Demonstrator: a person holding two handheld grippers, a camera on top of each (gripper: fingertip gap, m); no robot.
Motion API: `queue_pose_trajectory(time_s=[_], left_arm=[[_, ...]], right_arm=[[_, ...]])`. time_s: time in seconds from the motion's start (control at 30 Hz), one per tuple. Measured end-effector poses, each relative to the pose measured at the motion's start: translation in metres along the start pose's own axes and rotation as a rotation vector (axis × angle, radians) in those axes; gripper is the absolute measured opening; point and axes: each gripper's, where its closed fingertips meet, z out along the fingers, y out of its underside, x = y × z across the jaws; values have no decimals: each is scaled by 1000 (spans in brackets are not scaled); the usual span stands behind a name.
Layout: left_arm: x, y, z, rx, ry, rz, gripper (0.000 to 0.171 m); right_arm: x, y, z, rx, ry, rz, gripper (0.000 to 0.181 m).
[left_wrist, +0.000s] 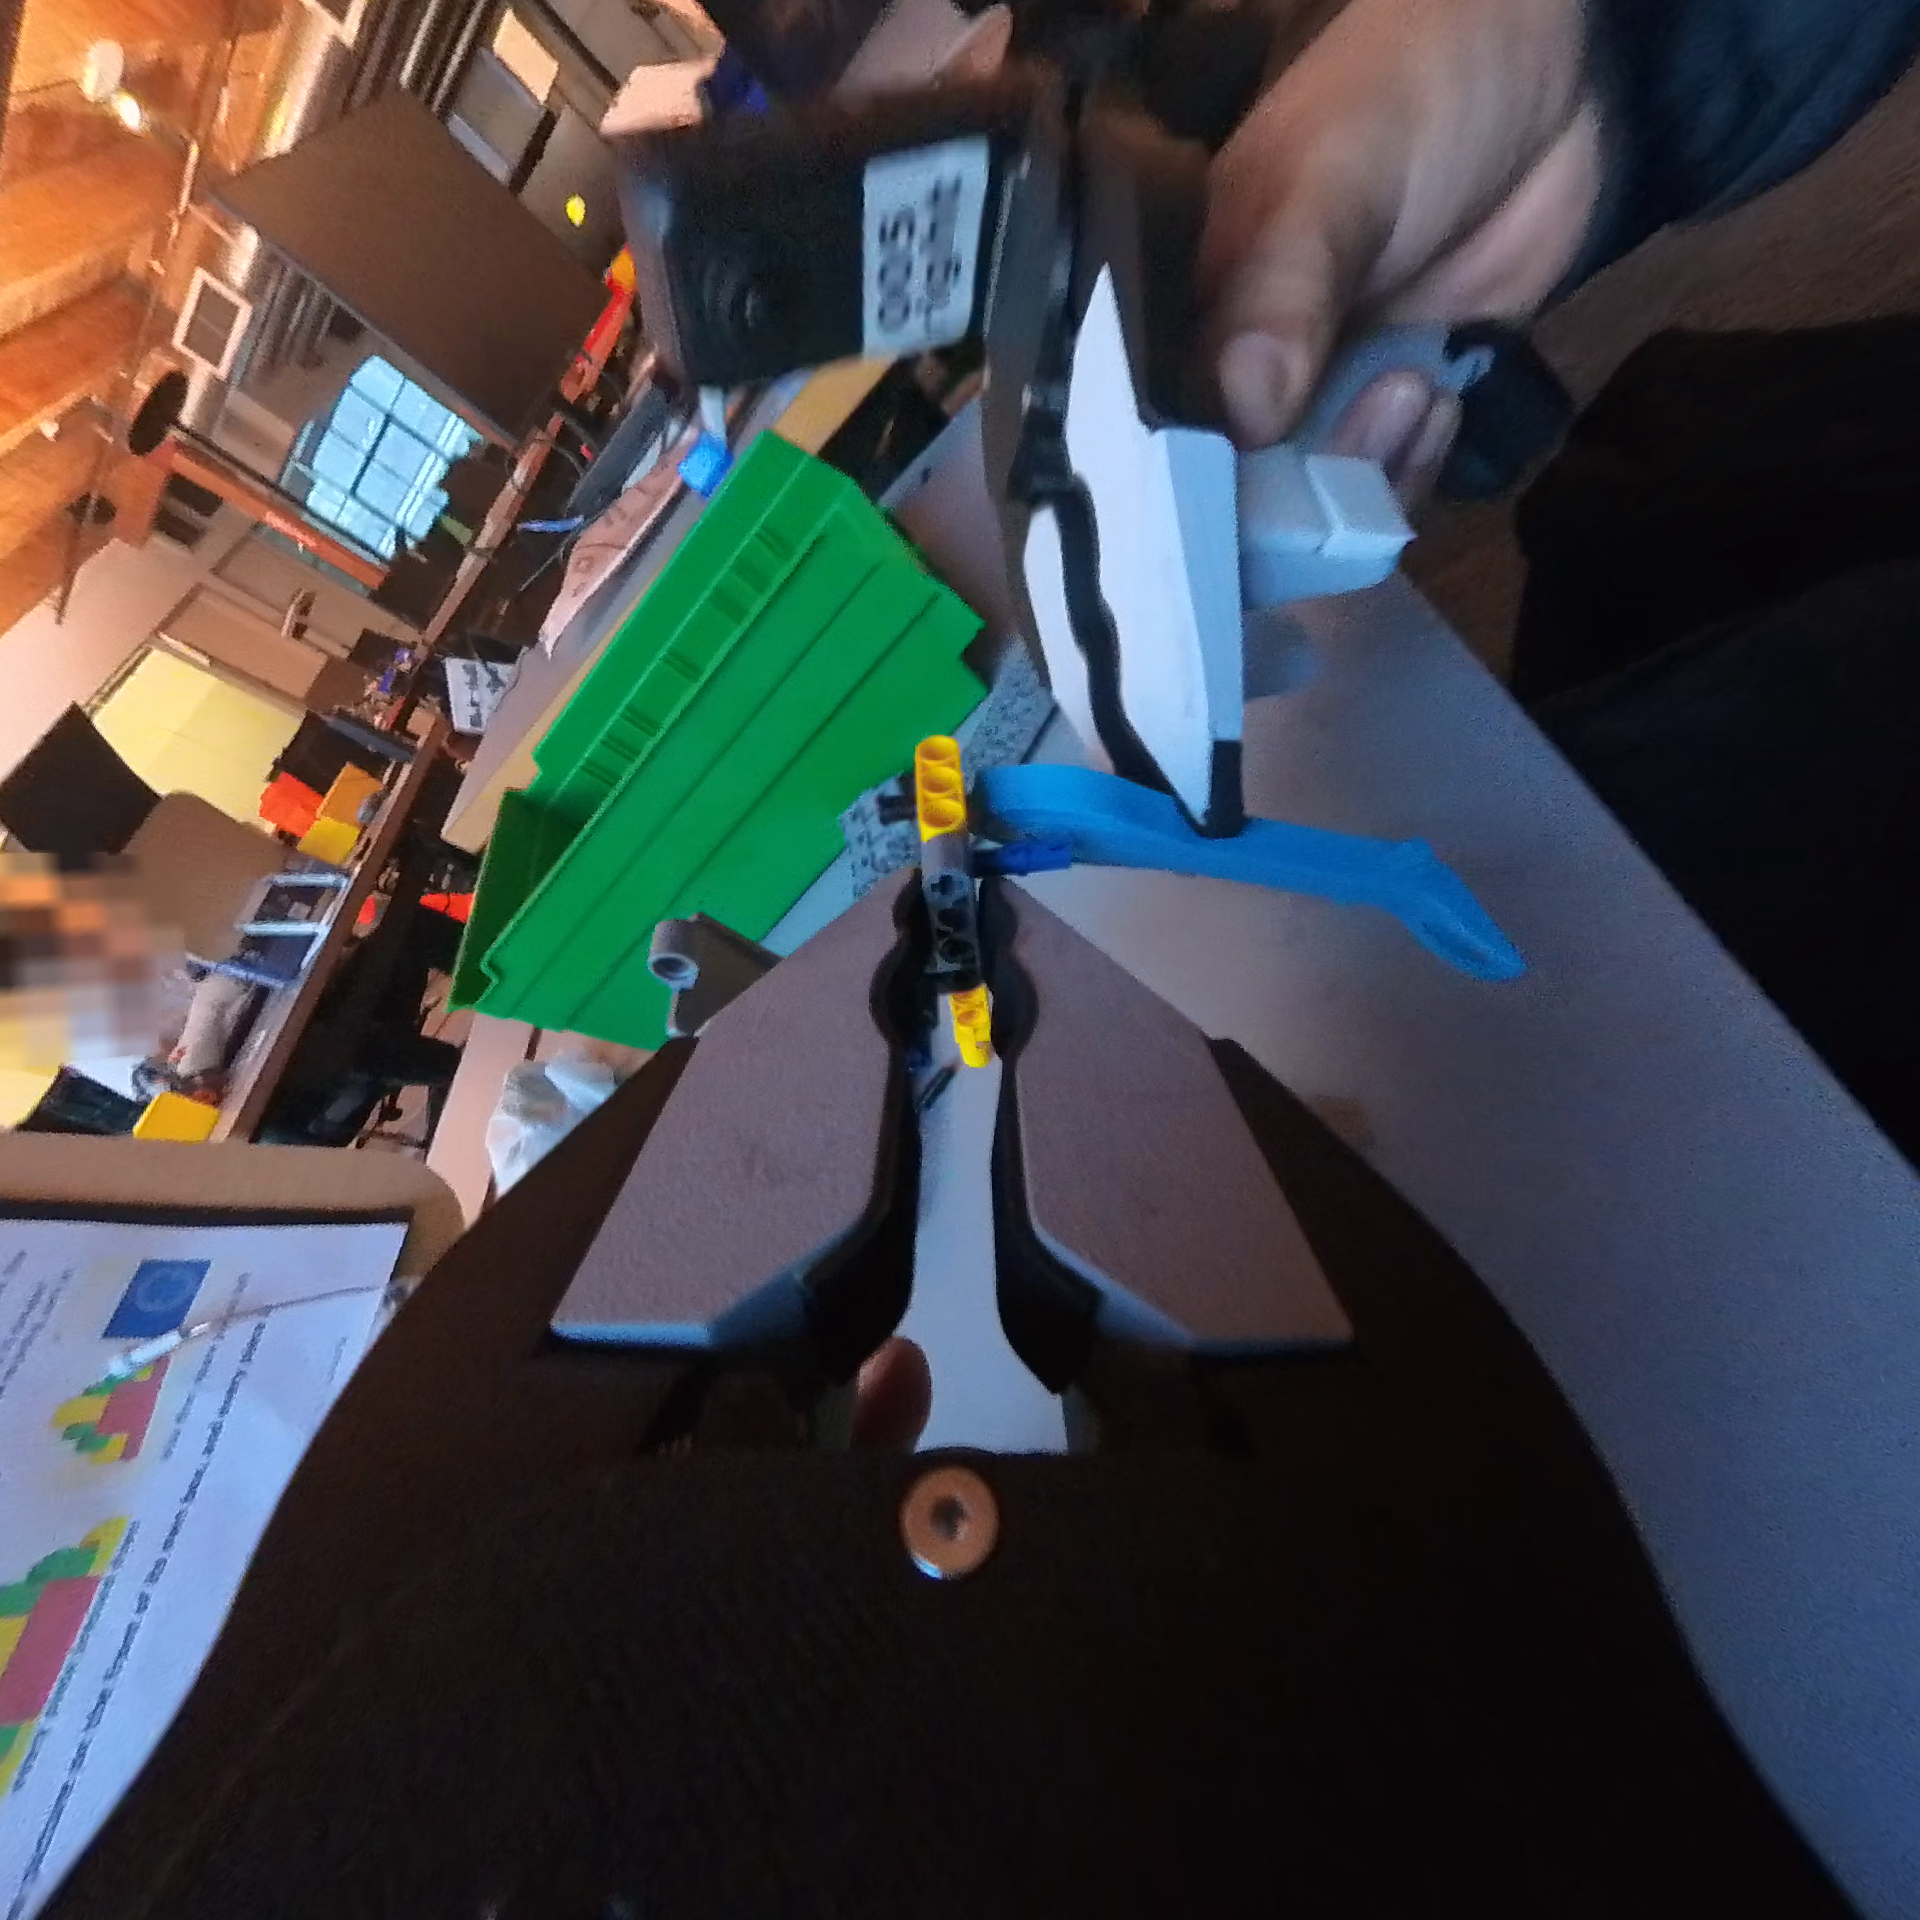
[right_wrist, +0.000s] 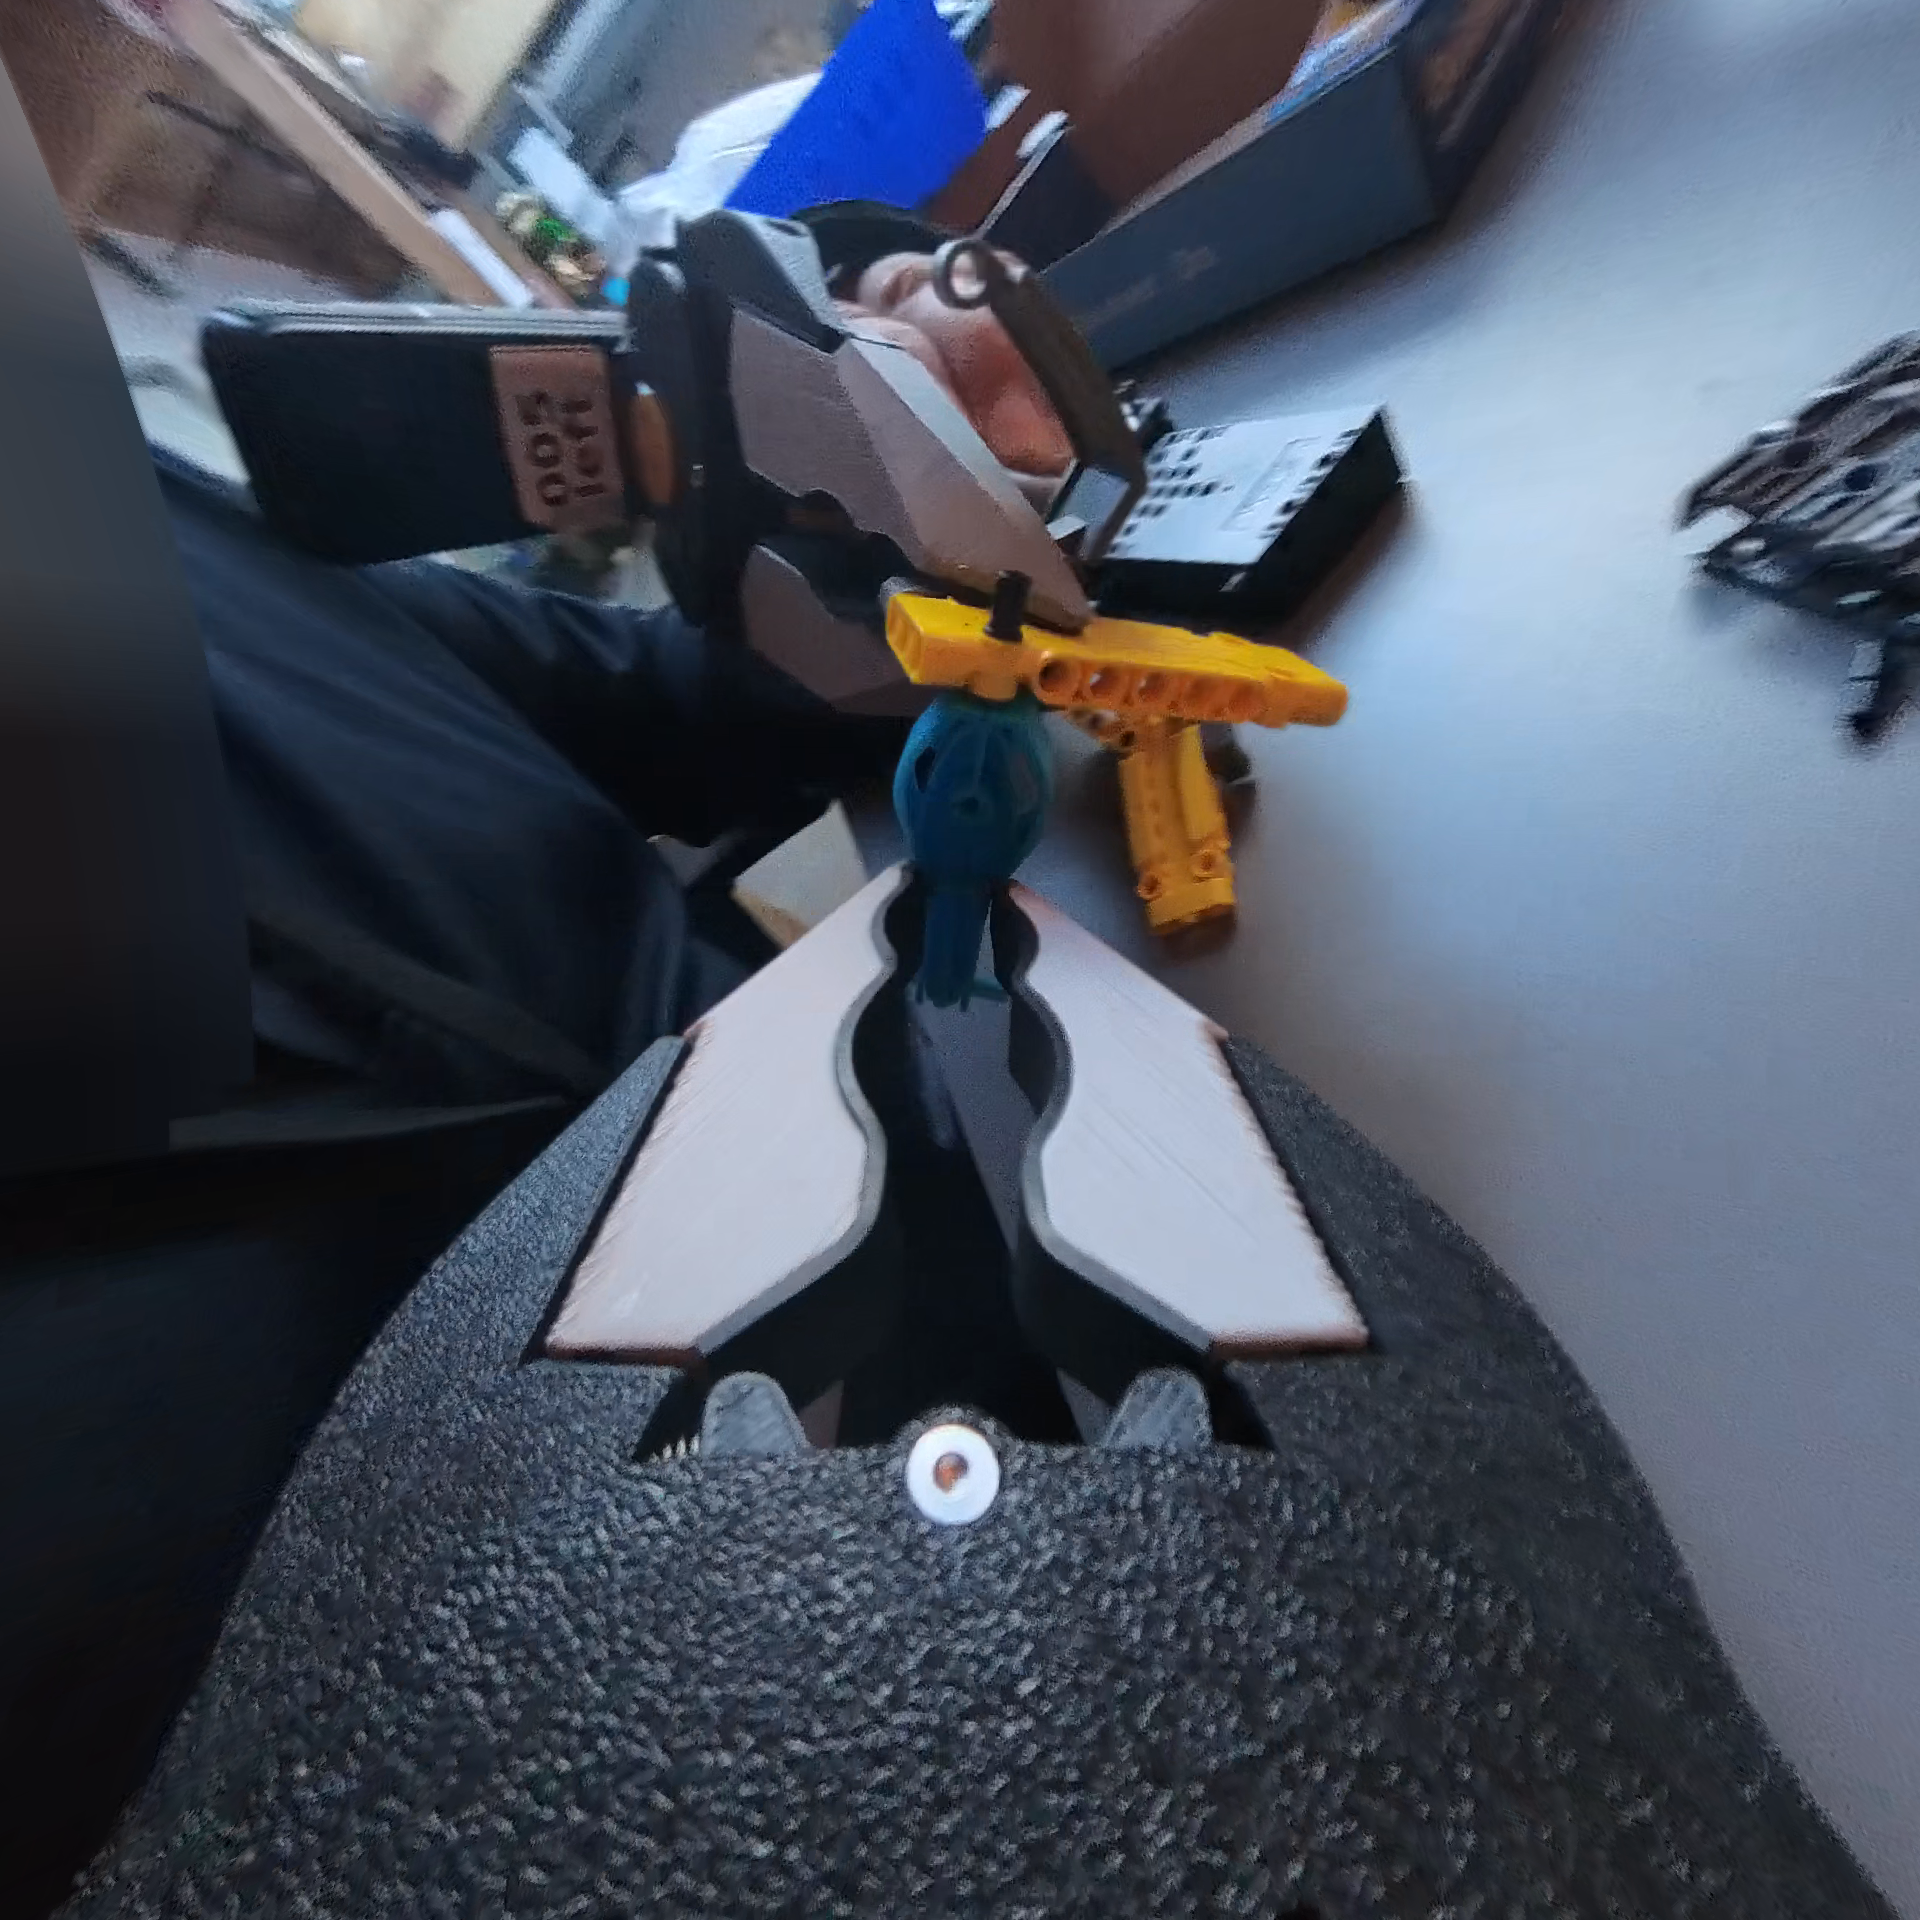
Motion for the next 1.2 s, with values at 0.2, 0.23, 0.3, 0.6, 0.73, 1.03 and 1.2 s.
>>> queue_pose_trajectory(time_s=[0.2, 0.23, 0.3, 0.6, 0.73, 1.03, 1.2], left_arm=[[2, 33, 14, -162, 21, -77, 8], [1, 35, 14, -179, 20, -108, 8], [-2, 40, 16, -210, 26, -175, 8], [0, 31, 19, -132, 150, -574, 6], [-2, 23, 19, -76, 158, -609, 6], [-4, 20, 20, 18, 192, -722, 6], [-6, 23, 20, 28, 178, -725, 6]], right_arm=[[47, 4, -14, -189, 538, -285, 8], [51, 2, -15, -218, 613, -351, 7], [59, -2, -19, -262, 745, -461, 7], [60, -3, -25, -210, 702, -366, 8], [53, -4, -22, -176, 643, -325, 8], [43, -6, -19, -107, 532, -245, 8], [42, -7, -18, -105, 531, -251, 8]])
